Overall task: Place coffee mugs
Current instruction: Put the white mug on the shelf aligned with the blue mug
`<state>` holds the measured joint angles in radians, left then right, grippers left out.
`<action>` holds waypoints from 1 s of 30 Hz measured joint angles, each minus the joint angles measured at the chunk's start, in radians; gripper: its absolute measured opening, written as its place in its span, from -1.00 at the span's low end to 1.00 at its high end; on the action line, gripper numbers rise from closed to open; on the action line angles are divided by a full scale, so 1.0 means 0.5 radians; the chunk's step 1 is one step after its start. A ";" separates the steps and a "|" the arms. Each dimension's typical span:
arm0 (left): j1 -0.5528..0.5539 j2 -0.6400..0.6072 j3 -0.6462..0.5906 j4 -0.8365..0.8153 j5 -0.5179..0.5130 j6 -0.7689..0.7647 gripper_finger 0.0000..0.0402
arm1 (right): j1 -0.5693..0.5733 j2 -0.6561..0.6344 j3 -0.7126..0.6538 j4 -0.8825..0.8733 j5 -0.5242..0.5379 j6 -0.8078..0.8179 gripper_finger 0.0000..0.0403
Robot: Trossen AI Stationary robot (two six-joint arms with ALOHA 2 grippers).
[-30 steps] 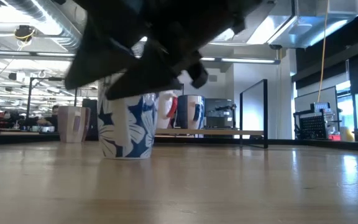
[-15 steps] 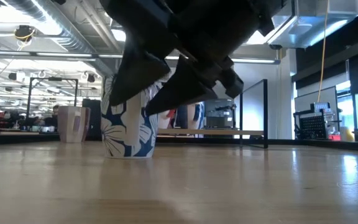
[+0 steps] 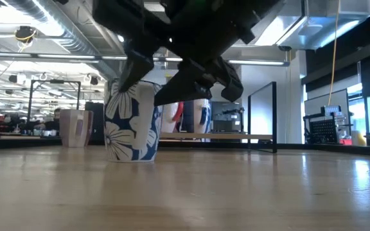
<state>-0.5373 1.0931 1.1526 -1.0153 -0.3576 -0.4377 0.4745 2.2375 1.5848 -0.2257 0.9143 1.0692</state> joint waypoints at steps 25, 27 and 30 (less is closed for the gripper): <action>0.000 0.000 0.000 0.066 -0.003 0.005 -0.46 | -0.007 -0.001 0.000 -0.127 -0.084 0.001 -0.81; 0.000 0.000 0.000 0.066 -0.003 0.006 -0.46 | -0.005 -0.001 0.000 -0.128 -0.088 0.000 -0.81; 0.000 0.000 0.000 0.066 -0.003 0.006 -0.46 | 0.008 -0.017 -0.001 -0.136 -0.114 -0.004 -0.81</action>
<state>-0.5373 1.0931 1.1526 -0.9825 -0.3592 -0.4347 0.4785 2.2291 1.5845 -0.2939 0.8575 1.0673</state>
